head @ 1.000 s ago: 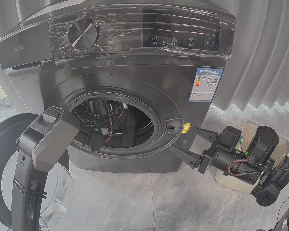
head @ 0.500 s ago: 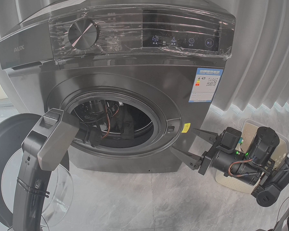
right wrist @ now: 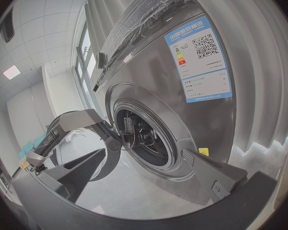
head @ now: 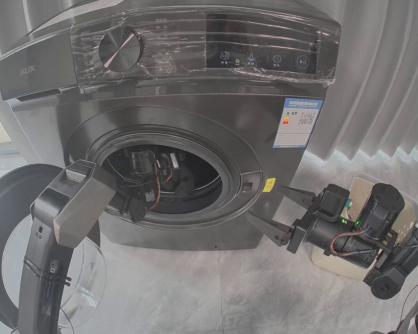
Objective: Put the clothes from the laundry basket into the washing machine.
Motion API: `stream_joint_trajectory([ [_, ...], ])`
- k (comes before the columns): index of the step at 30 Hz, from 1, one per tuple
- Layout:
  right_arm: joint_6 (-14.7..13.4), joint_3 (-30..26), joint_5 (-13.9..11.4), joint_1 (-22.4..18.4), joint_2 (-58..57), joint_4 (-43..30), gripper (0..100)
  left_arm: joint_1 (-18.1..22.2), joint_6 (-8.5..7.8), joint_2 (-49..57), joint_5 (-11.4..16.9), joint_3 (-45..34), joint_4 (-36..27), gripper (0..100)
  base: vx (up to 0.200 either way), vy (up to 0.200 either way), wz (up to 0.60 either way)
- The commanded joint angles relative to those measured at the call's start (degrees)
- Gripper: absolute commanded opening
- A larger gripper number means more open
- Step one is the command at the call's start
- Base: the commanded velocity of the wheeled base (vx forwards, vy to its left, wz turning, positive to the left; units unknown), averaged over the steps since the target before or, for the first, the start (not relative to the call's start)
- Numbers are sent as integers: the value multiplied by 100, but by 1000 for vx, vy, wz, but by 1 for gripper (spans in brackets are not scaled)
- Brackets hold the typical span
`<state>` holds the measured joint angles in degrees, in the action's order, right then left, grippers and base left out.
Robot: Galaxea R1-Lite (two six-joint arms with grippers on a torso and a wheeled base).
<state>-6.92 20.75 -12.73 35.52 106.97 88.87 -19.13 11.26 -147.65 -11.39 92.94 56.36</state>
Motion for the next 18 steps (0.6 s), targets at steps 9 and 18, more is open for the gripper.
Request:
stream_joint_trajectory([
  [9,7,-1,-2,-2,-1,-1,100,-258,-63,791,145,-1648,-195,100,0,0,0],
  [18,7,-9,7,7,-1,-1,100,-513,-45,1195,330,-2720,-169,100,0,0,0],
])
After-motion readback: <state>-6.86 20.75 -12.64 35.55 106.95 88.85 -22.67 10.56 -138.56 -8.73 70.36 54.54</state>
